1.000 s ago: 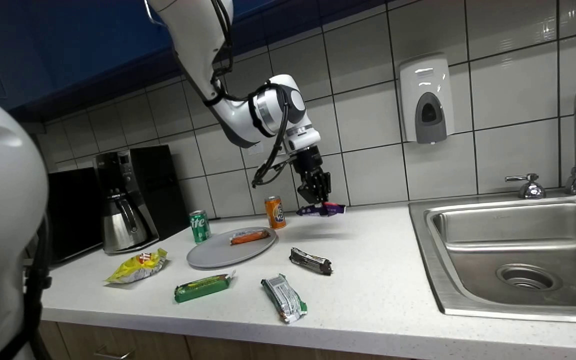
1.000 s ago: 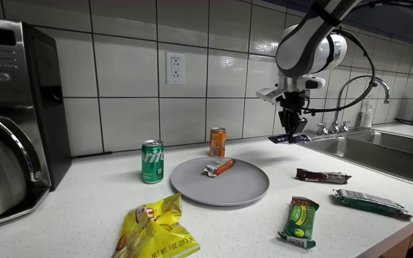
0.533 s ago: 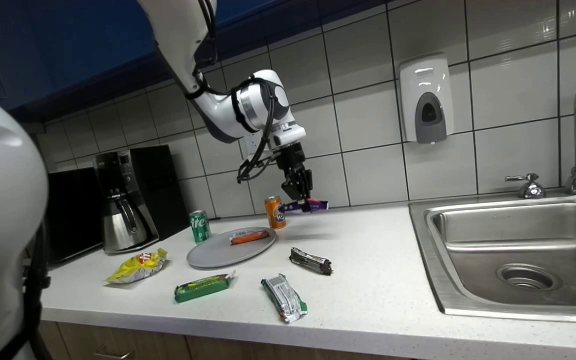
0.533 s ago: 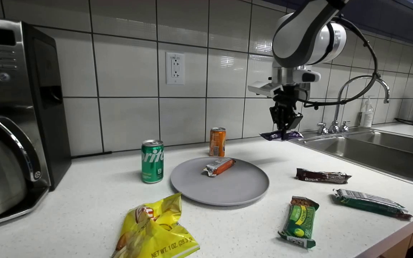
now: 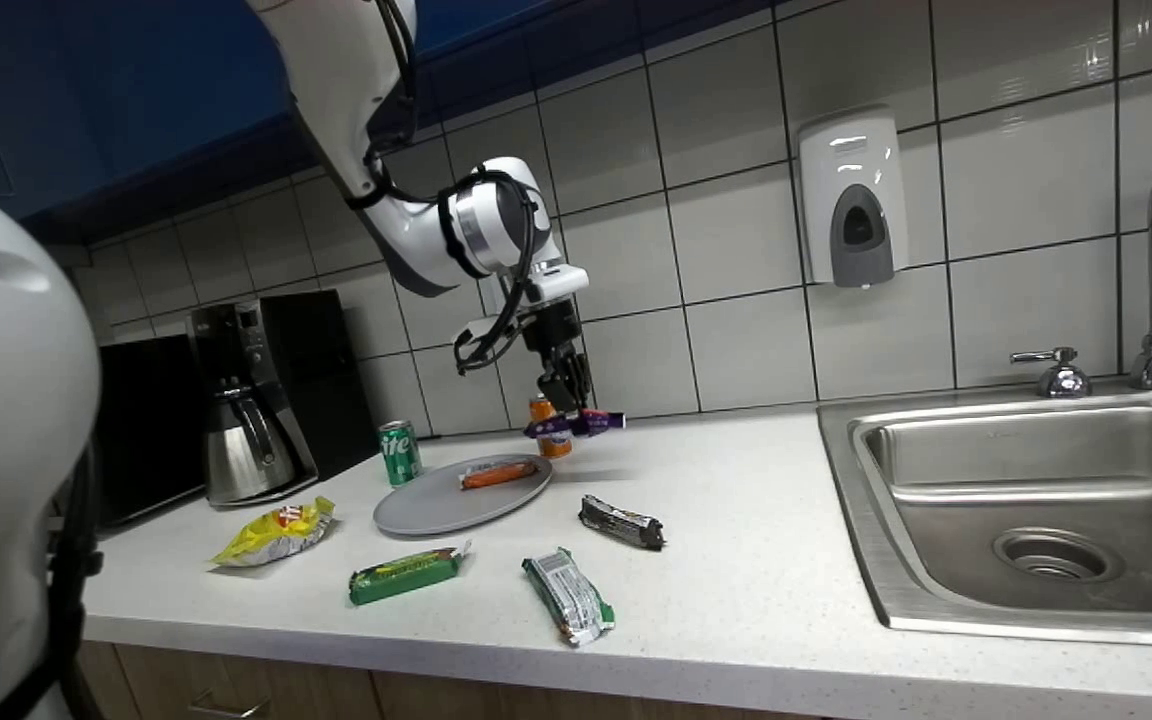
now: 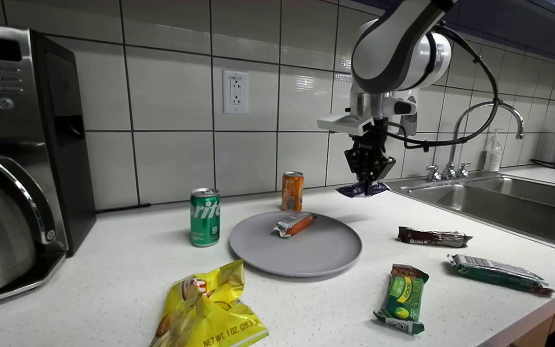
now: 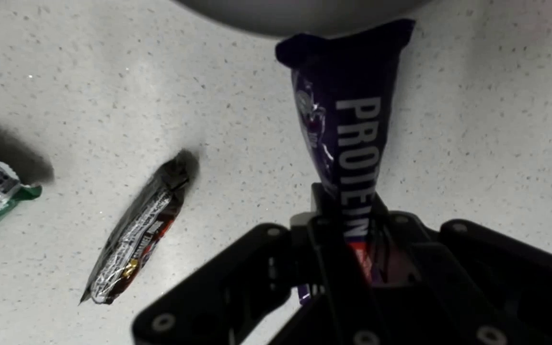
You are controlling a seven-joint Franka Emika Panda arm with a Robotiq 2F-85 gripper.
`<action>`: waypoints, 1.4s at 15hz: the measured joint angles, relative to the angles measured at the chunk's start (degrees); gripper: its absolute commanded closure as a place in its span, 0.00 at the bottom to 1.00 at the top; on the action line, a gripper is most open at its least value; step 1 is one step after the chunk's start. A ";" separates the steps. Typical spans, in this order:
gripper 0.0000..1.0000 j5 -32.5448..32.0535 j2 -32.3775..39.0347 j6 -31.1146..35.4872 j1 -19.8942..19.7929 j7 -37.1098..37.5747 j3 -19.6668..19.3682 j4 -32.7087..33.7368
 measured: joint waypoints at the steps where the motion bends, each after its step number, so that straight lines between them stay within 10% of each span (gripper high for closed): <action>1: 0.96 0.25 0.29 0.00 0.21 -1.14 0.39 0.02; 21: 0.96 3.46 8.90 -0.42 6.00 -16.07 3.90 6.06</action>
